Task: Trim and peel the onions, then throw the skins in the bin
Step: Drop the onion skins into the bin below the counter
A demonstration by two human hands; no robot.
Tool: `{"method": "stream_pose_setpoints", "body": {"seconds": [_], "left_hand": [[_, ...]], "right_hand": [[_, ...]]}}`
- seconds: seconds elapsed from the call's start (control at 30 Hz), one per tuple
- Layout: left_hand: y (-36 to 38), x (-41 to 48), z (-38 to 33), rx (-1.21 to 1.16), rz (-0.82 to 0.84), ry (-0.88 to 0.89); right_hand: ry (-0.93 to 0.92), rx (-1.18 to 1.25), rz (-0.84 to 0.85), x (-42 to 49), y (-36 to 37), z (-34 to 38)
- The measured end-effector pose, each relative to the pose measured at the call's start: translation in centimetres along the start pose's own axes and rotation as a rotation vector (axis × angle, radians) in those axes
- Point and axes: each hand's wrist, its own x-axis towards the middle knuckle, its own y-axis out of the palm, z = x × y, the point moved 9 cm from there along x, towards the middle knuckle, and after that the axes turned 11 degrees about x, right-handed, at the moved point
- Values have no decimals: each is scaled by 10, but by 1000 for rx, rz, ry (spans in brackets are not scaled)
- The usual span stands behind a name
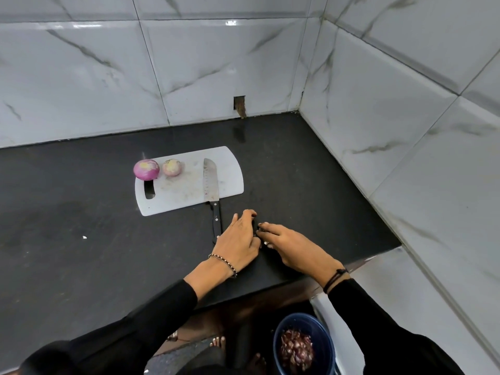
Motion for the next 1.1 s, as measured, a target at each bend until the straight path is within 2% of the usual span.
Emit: {"method": "stream_pose_setpoints", "body": {"seconds": [0.17, 0.3, 0.53, 0.77, 0.87, 0.97, 1.1], "left_hand": [[-4, -6, 4, -46, -18, -8], [-9, -9, 12, -104, -88, -26], [-8, -7, 22, -159, -127, -40], [-1, -8, 22, -217, -131, -29], [1, -14, 20, -227, -145, -7], [-3, -21, 16, -250, -172, 15], [-10, -39, -4, -285, -245, 85]], "right_hand": [[-84, -58, -132, -9, -7, 14], [-74, -85, -177, -5, -12, 19], [121, -85, -80, 18, -21, 25], [268, 31, -169, 18, -14, 15], [306, 231, -307, 8, -17, 5], [420, 544, -518, -24, -24, -20], [530, 905, -611, -76, -12, -44]]}}
